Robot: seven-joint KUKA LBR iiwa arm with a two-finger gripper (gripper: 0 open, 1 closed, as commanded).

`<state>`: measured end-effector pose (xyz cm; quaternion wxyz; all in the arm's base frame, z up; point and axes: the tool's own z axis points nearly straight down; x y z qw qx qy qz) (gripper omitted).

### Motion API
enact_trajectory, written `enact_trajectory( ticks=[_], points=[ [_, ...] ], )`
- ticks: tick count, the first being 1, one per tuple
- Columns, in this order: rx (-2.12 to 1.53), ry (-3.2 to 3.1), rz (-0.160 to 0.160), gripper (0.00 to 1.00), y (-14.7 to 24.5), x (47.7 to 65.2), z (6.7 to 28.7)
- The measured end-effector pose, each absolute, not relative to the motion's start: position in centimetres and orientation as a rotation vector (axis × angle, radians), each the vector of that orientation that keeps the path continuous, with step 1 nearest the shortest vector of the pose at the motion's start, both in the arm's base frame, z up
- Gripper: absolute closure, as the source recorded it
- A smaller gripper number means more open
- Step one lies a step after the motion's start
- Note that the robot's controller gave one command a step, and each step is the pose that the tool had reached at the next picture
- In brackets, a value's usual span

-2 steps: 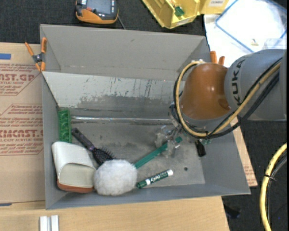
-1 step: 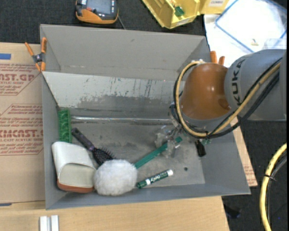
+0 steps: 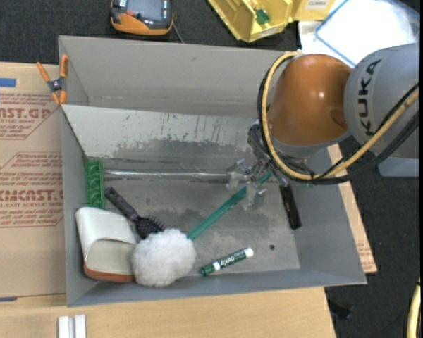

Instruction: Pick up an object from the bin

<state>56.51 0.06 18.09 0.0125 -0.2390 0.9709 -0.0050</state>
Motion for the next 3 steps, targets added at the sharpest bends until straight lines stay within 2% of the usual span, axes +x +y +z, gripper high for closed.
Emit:
enact_trajectory(
  ticks=[1, 2, 3],
  points=[
    [-0.724, 3.051, -0.010, 1.00, -2.2, 57.5, 16.4],
    [-0.714, 3.030, -0.013, 1.00, 1.0, 59.1, 24.3],
    [-0.747, 3.048, -0.008, 1.00, -0.1, 59.0, 34.3]
  ],
)
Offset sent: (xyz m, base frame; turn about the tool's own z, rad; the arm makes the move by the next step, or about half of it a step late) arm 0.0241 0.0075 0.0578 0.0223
